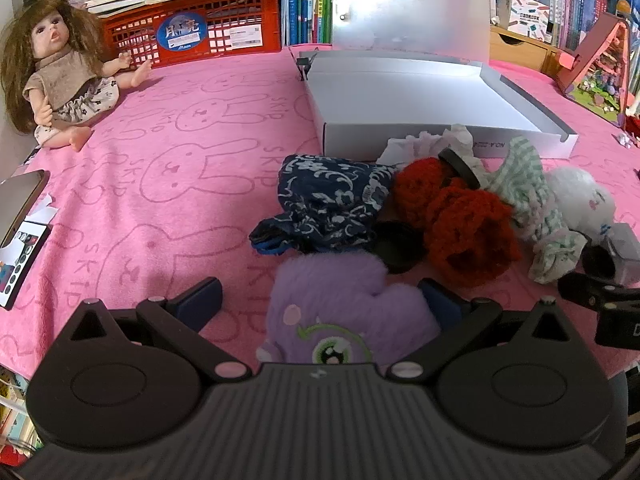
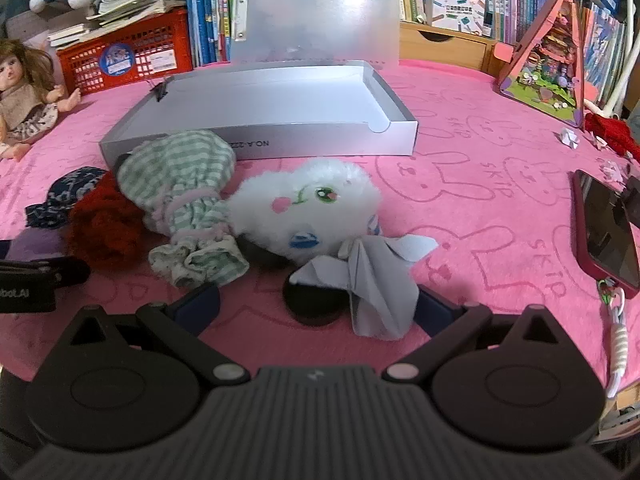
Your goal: Organize objects
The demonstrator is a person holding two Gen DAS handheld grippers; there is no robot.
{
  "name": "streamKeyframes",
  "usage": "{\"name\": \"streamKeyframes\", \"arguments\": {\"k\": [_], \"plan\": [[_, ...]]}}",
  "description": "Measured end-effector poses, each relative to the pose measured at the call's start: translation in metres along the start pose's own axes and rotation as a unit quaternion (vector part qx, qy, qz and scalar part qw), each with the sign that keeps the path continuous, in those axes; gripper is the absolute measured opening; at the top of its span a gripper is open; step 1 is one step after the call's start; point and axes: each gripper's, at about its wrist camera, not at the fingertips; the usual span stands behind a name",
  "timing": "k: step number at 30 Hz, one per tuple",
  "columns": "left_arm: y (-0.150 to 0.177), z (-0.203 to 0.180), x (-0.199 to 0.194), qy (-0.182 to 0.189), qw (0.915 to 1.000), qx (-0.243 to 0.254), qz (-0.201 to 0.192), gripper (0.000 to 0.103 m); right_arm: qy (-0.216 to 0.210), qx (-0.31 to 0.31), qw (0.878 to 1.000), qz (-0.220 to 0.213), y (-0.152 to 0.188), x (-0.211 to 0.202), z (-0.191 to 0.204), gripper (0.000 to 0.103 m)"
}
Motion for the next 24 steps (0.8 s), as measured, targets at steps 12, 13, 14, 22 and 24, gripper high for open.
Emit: {"name": "streamKeyframes", "arguments": {"k": [12, 13, 14, 22, 24], "plan": [[-0.005, -0.005, -0.021, 0.020, 0.9984, 0.028, -0.044, 0.103, -0.018, -0.020, 0.999, -0.045, -0.008, -0.026, -0.001, 0.101], [-0.005, -0.006, -0.022, 0.020, 0.9981, 0.030, -0.049, 0.103, -0.019, -0.018, 0.999, -0.048, -0.009, -0.028, -0.002, 0.101], [-0.006, -0.006, -0.024, 0.017, 0.9978, 0.032, -0.055, 0.103, -0.019, -0.015, 0.998, -0.052, -0.011, -0.029, -0.003, 0.100], [-0.008, -0.007, -0.029, 0.025, 0.9964, 0.045, -0.068, 0.099, -0.004, 0.007, 0.998, -0.056, -0.013, -0.028, -0.017, 0.089], [-0.010, -0.008, -0.028, 0.033, 0.9959, 0.050, -0.068, 0.096, -0.001, 0.004, 0.998, -0.058, -0.017, -0.026, -0.019, 0.089]]}}
Point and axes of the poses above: each gripper's, at about its wrist camera, not at the fingertips, and x roughly the way its jaws point, z to its left, y to its underside, and after that the axes turned 3 degrees about -x, right-handed
